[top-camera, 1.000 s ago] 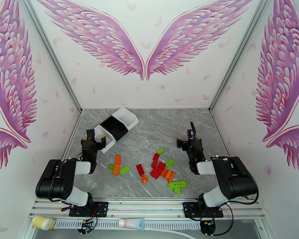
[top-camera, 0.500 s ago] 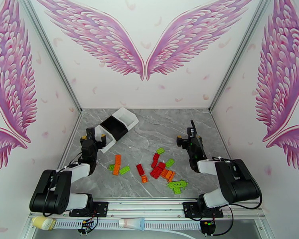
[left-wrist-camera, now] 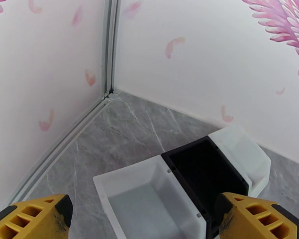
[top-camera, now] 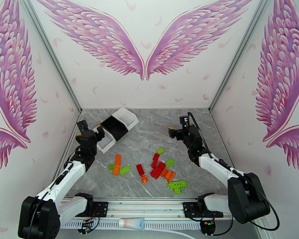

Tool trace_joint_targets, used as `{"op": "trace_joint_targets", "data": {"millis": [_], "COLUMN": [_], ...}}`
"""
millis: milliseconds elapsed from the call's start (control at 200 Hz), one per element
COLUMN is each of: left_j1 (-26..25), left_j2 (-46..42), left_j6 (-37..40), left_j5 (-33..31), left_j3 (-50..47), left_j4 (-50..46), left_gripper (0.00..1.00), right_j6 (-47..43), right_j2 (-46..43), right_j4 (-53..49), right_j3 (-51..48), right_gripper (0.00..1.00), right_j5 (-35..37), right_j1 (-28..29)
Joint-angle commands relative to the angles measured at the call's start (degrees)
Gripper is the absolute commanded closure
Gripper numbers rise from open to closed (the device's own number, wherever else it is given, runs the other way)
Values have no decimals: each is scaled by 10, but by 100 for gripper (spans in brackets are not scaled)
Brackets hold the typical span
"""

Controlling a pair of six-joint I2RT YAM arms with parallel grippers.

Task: Sort the legos into containers by color

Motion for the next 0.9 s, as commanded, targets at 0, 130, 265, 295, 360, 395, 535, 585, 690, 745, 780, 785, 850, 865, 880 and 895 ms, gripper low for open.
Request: {"op": "trace_joint_targets", "data": {"millis": [0, 130, 265, 295, 360, 395, 535, 585, 690, 745, 780, 785, 850, 865, 880, 895], "left_j1": [-17, -33, -43, -45, -50, -53, -58, -59, -58, -57, -58, -57, -58, -58, -58, -58], "left_j2": [41, 114, 196, 214, 251, 269, 335, 358, 399, 418, 427, 429, 446, 449, 452, 455], "left_j6": [-117, -176, -215, -226, -242, -252, -279, -287, -292, -295, -298, -298, -301, -303, -304, -304], "left_j5": [-43, -36, -5, 2, 15, 19, 40, 43, 43, 45, 47, 47, 50, 51, 52, 52], "left_j3": [55, 127, 209, 226, 259, 277, 337, 375, 401, 409, 415, 415, 425, 427, 430, 431], "left_j4": [-123, -191, -256, -271, -296, -309, -355, -374, -384, -381, -381, -381, -382, -382, -383, -382], "left_gripper": [1, 1, 1, 1, 1, 1, 1, 1, 6, 8, 10, 10, 12, 13, 13, 14], "right_j6": [-5, -7, -14, -18, -27, -29, -22, -20, -13, -8, -6, -6, -4, -4, -3, -3], "right_j2": [-1, 13, 31, 35, 45, 50, 61, 64, 71, 75, 77, 77, 80, 81, 81, 81], "right_j4": [-46, -59, -70, -72, -72, -73, -72, -72, -68, -67, -67, -67, -68, -69, -69, -69], "right_j3": [38, 65, 83, 86, 89, 92, 100, 102, 102, 104, 104, 105, 107, 107, 108, 108], "right_gripper": [1, 1, 1, 1, 1, 1, 1, 1, 1, 1, 1, 1, 1, 1, 1, 1], "right_j5": [-28, -31, -29, -26, -23, -21, -24, -28, -32, -34, -34, -34, -37, -37, -38, -38], "right_j1": [43, 99, 146, 154, 169, 176, 190, 194, 200, 203, 204, 204, 206, 206, 207, 206]}}
